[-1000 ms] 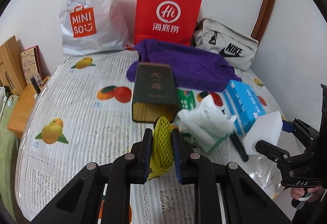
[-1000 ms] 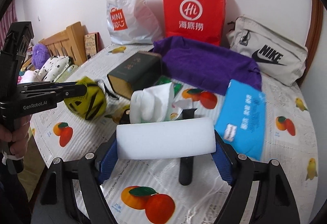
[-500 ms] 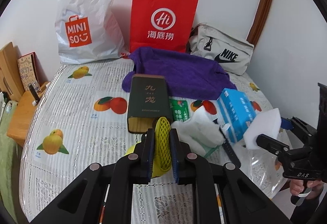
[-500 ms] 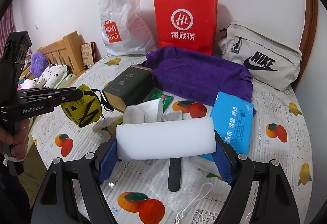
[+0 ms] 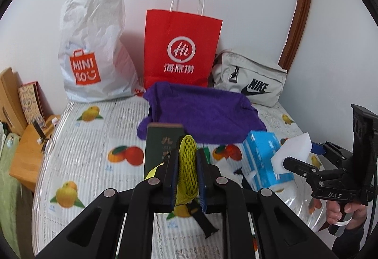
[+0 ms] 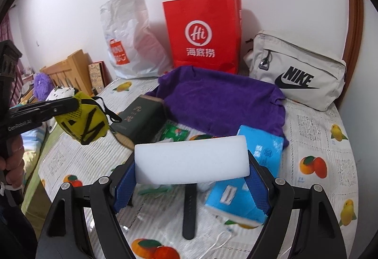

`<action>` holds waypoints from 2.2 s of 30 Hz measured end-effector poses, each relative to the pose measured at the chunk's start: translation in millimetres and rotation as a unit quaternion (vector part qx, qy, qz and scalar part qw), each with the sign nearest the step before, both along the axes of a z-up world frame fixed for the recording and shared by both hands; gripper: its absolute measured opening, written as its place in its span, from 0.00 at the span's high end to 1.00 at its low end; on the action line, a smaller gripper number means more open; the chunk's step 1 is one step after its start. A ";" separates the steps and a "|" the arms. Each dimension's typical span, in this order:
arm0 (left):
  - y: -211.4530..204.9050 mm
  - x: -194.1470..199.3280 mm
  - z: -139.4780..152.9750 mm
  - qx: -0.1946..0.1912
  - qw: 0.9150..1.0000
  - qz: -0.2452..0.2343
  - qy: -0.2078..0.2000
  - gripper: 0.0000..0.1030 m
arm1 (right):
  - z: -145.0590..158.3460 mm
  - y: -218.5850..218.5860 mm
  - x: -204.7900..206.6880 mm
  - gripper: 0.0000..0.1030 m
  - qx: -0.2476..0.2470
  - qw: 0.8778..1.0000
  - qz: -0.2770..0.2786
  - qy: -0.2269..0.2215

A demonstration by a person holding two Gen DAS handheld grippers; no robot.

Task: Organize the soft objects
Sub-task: 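Carry the yellow bag and white sponge onto the purple towel with both tools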

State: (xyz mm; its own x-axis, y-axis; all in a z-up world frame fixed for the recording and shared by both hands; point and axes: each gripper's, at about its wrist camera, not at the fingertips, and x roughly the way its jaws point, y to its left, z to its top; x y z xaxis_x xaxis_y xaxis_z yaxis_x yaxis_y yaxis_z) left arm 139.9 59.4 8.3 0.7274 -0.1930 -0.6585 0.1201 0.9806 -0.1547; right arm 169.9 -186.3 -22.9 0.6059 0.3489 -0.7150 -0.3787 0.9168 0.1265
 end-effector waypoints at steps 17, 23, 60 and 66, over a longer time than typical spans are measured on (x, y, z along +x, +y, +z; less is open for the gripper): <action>-7.4 104.7 7.0 -0.003 1.000 -0.004 -0.004 0.86 | -0.8 -30.8 103.0 0.21 -0.003 0.999 -0.050 0.013; -11.1 152.4 -5.3 -0.003 1.000 -0.009 0.014 0.86 | -9.1 -33.3 140.9 0.21 -0.004 0.998 -0.058 0.020; -46.1 299.0 -75.0 -0.025 0.995 -0.050 0.085 0.83 | -116.1 -26.1 299.8 0.21 -0.023 0.988 -0.078 0.129; -48.3 296.7 -76.7 -0.030 0.994 -0.053 0.090 0.83 | -124.9 -28.0 303.4 0.20 -0.015 0.985 -0.077 0.151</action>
State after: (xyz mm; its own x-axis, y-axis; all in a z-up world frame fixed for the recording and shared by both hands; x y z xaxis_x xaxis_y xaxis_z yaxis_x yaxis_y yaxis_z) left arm 436.6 11.1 -68.4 0.5725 -0.3055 -0.7609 0.1878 0.9522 -0.2410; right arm 473.2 -214.4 -147.8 0.4082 0.2454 -0.8793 -0.1830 0.9656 0.1845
